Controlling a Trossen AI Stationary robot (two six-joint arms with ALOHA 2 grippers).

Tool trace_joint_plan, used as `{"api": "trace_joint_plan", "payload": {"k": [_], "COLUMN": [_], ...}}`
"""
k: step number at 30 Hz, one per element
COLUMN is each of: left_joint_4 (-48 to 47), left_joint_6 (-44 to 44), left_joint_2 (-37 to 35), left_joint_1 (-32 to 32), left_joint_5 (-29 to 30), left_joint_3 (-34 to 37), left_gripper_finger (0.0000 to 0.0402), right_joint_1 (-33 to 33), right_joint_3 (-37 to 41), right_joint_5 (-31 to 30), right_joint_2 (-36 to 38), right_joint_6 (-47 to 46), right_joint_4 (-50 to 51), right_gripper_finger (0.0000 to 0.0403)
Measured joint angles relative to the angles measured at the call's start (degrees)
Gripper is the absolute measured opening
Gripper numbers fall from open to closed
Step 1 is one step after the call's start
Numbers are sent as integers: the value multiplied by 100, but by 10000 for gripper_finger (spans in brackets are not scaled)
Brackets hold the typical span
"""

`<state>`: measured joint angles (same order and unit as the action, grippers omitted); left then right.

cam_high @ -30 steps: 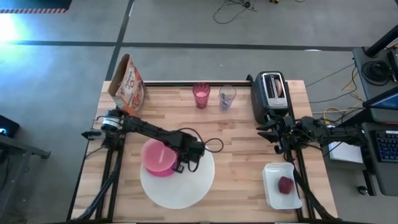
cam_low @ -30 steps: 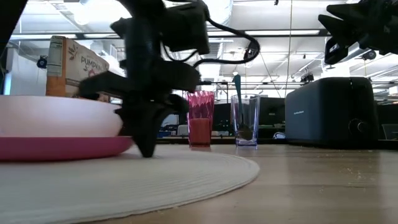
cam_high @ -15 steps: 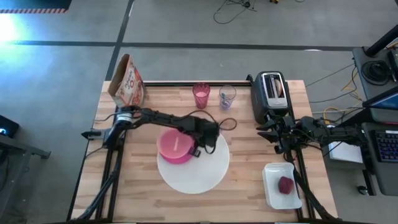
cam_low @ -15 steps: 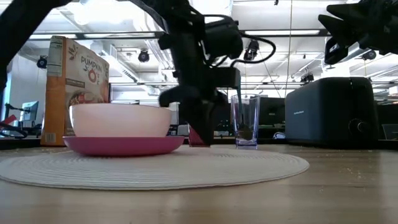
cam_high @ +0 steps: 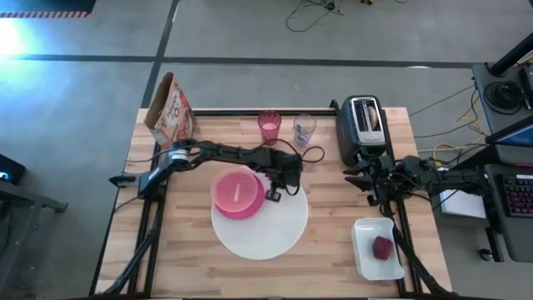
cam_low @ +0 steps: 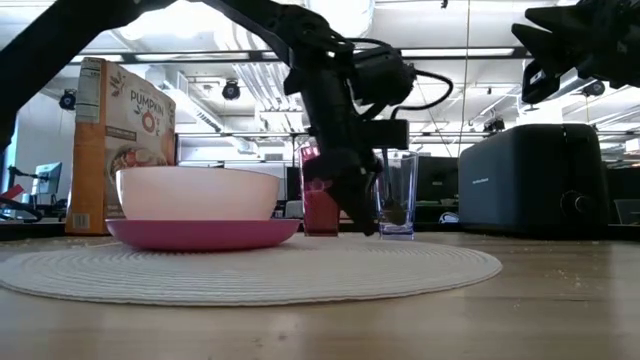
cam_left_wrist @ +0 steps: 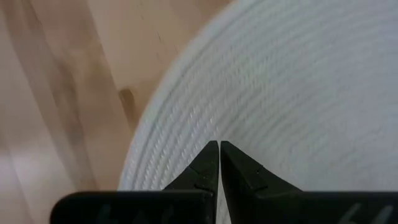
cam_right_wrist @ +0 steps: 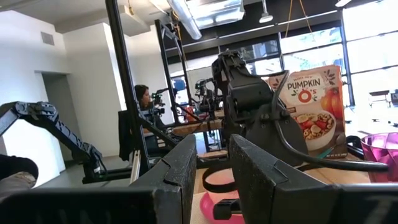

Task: Arrange a breakfast setting
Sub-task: Move the white table mat to the center of the table

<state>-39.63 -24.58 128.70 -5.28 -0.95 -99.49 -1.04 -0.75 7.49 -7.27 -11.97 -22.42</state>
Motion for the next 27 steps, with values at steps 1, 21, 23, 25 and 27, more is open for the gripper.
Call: {"api": "trace_joint_plan", "payload": {"k": [1, 21, 23, 25, 27], "left_joint_4": [2, -2802, -2832, -2809, -2808], "left_joint_6": [0, 1286, 1393, 1476, 1518], "left_joint_2": [41, 337, 337, 337, 337], "left_joint_1": [-1, 283, 383, 488, 591], "left_joint_5": [0, -2, -2, -2, -2], "left_joint_3": [-72, -1265, -1113, -941, -819], "left_gripper_finger": [0, 0, 0, 0, 0], "right_joint_1": [0, 0, 1, 0, 1], "right_joint_3": [0, 0, 0, 0, 0], "right_joint_5": [0, 0, 0, 0, -2], "right_joint_2": [-1, -2, -2, -2, -2], "right_joint_6": [0, 0, 0, 0, 0], "right_joint_4": [-1, 112, 119, 119, 119], "right_gripper_finger": [89, 89, 89, 89, 89]}}
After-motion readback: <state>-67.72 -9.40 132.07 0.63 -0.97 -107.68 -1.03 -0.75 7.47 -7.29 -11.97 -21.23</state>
